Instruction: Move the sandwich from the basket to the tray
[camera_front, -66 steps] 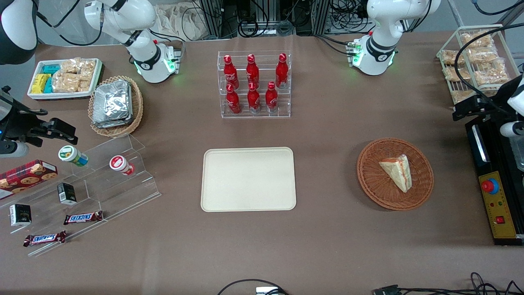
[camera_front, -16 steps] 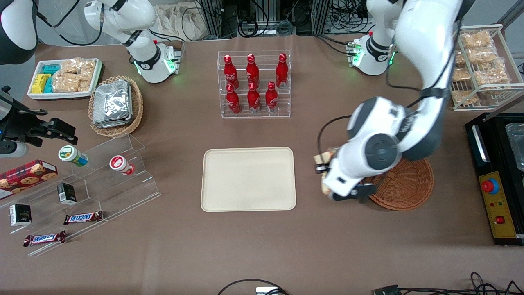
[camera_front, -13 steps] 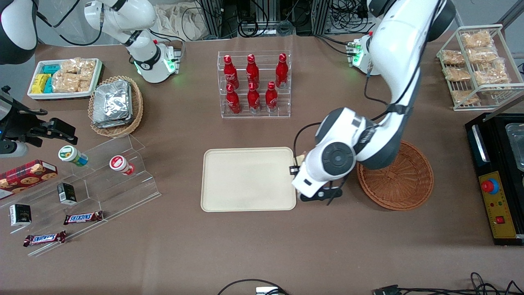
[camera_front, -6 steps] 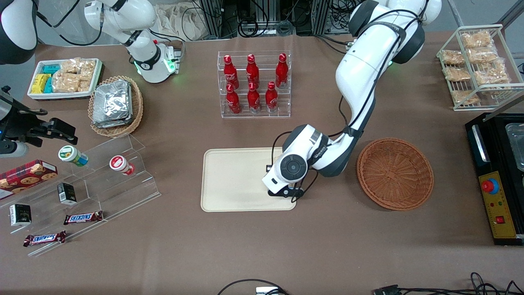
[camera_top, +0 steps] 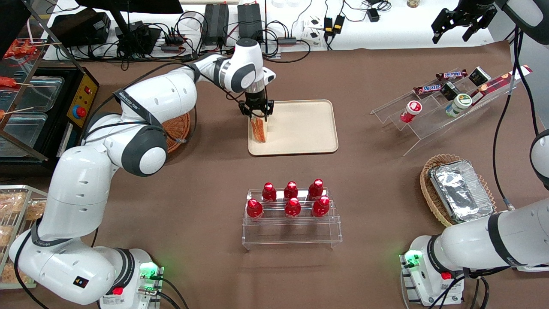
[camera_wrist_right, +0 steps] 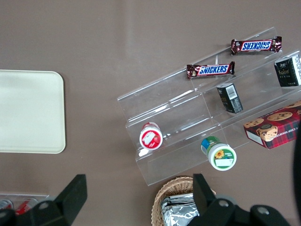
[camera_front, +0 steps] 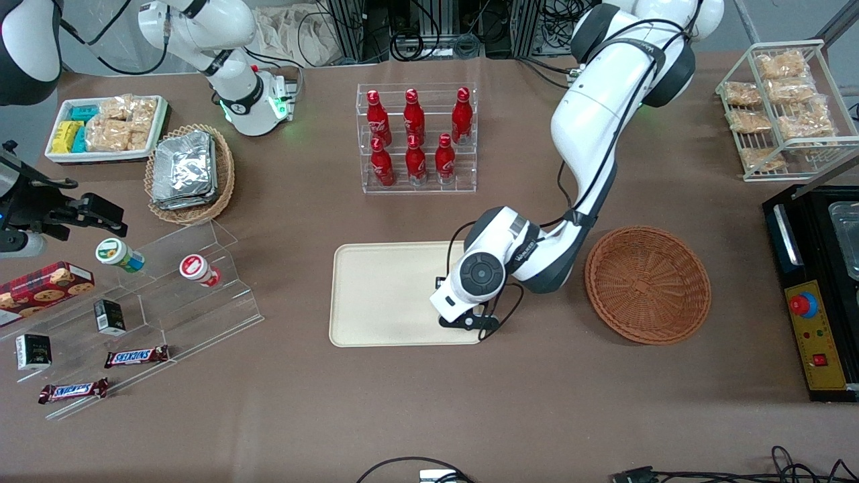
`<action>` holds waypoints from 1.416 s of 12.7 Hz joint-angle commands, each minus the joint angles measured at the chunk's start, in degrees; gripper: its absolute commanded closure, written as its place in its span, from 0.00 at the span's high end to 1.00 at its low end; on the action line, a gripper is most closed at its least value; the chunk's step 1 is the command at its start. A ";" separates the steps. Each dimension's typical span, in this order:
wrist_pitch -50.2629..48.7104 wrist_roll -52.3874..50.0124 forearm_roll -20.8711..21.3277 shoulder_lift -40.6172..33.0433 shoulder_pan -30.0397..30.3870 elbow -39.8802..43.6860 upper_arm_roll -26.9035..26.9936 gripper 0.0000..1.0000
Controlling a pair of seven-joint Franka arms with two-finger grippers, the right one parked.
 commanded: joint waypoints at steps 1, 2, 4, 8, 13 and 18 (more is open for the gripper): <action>-6.04 -0.48 0.43 -8.33 3.03 -0.44 0.32 1.00; -10.69 -0.30 0.51 -11.41 5.05 -0.44 0.23 1.00; -17.99 0.23 0.51 -18.26 9.26 -0.44 0.32 1.00; -33.20 7.57 0.60 -29.96 19.98 -0.53 0.41 1.00; -45.00 23.15 0.51 -36.83 33.01 -2.53 0.41 1.00; -35.21 23.61 0.43 -49.11 33.72 -23.59 0.50 1.00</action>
